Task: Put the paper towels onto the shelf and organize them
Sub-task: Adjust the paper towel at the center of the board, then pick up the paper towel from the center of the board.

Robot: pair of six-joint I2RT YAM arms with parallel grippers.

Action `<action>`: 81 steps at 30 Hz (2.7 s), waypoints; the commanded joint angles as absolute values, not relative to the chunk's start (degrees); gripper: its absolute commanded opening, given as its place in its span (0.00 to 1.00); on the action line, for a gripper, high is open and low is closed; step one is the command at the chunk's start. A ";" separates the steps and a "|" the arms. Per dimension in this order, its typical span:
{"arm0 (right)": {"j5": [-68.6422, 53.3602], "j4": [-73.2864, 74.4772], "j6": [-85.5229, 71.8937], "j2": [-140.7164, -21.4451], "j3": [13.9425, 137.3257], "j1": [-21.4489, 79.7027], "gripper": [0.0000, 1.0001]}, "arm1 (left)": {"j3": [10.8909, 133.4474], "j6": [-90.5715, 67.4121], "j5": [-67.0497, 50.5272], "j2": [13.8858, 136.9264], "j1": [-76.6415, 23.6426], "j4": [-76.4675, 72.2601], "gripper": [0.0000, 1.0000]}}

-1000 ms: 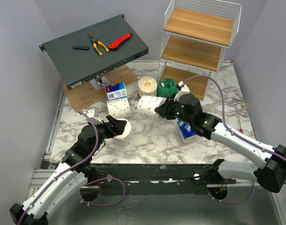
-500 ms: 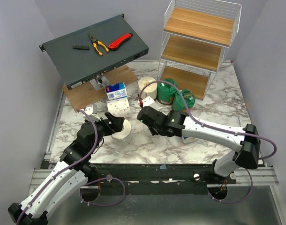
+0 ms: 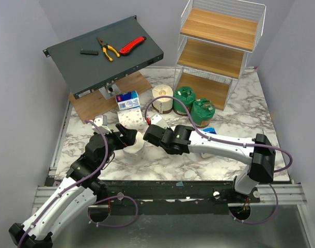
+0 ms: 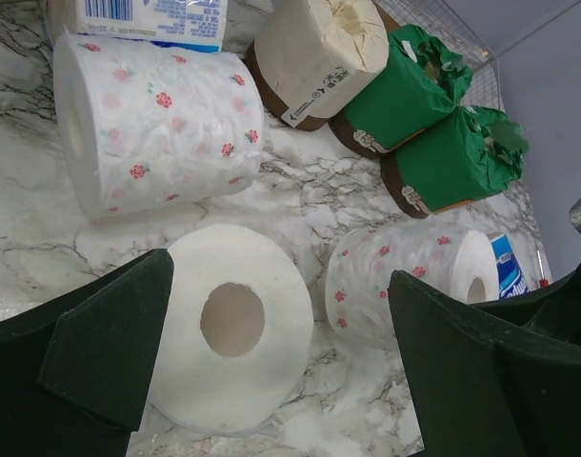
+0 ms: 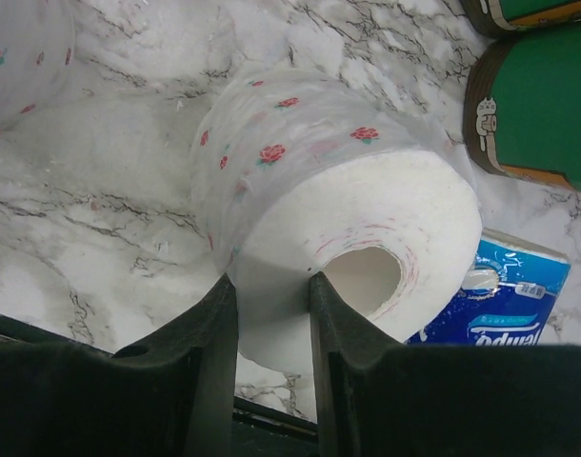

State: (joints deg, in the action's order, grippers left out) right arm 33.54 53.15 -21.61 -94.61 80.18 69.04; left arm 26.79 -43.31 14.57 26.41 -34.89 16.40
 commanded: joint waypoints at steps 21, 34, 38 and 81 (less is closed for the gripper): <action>28.50 50.12 -24.18 -94.53 77.46 69.50 0.74 | 26.57 -44.09 14.21 27.51 -34.86 16.46 0.99; 24.08 43.92 -29.52 -80.34 75.14 61.99 0.91 | 27.09 -44.11 14.25 27.23 -34.76 16.56 0.99; 21.70 36.40 -33.71 -70.92 66.66 50.94 0.90 | 26.93 -44.47 13.90 27.28 -34.80 16.37 0.98; -12.63 22.60 -24.39 -72.86 53.53 33.04 0.82 | 26.02 -46.40 6.97 37.40 -34.58 9.59 0.98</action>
